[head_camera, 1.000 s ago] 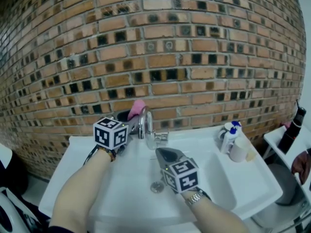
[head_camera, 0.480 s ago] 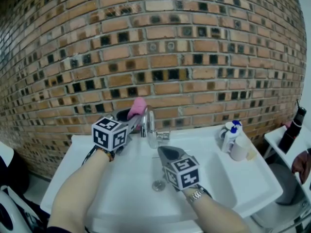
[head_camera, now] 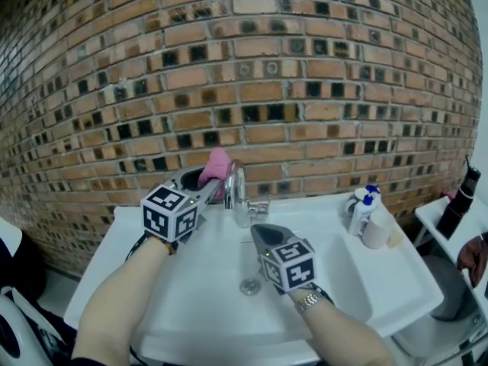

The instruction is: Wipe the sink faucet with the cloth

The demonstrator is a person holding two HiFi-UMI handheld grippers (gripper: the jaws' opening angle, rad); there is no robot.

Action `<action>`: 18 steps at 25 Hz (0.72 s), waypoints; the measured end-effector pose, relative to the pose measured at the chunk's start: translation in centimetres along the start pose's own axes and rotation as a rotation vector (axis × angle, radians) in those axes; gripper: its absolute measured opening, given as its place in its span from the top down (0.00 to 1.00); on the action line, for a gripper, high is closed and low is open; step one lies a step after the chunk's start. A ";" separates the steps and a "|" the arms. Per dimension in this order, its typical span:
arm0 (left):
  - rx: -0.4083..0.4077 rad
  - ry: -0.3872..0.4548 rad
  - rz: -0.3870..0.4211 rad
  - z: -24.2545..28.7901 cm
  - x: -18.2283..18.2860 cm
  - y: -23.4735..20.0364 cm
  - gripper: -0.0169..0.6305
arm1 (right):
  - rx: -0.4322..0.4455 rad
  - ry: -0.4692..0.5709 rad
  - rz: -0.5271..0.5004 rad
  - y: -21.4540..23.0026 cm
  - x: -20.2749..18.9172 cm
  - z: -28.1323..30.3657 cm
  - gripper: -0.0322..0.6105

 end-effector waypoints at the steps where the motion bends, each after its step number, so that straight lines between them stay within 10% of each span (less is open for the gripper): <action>1: 0.000 0.003 0.004 -0.2 0.1 0.1 0.82 | -0.001 -0.001 -0.002 0.0 0.0 0.0 0.93; 18: 0.000 0.024 0.101 -3.4 0.5 3.1 0.82 | -0.013 -0.021 -0.028 0.2 -0.5 0.1 0.93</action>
Point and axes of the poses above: the fingertips, and each gripper's own axes: z forward along the fingers, y to its right, x out of its top, the point moved 3 cm from there along -z, backward along the fingers, and after that the axes turned 1 degree about -z, right-handed, at the moved point
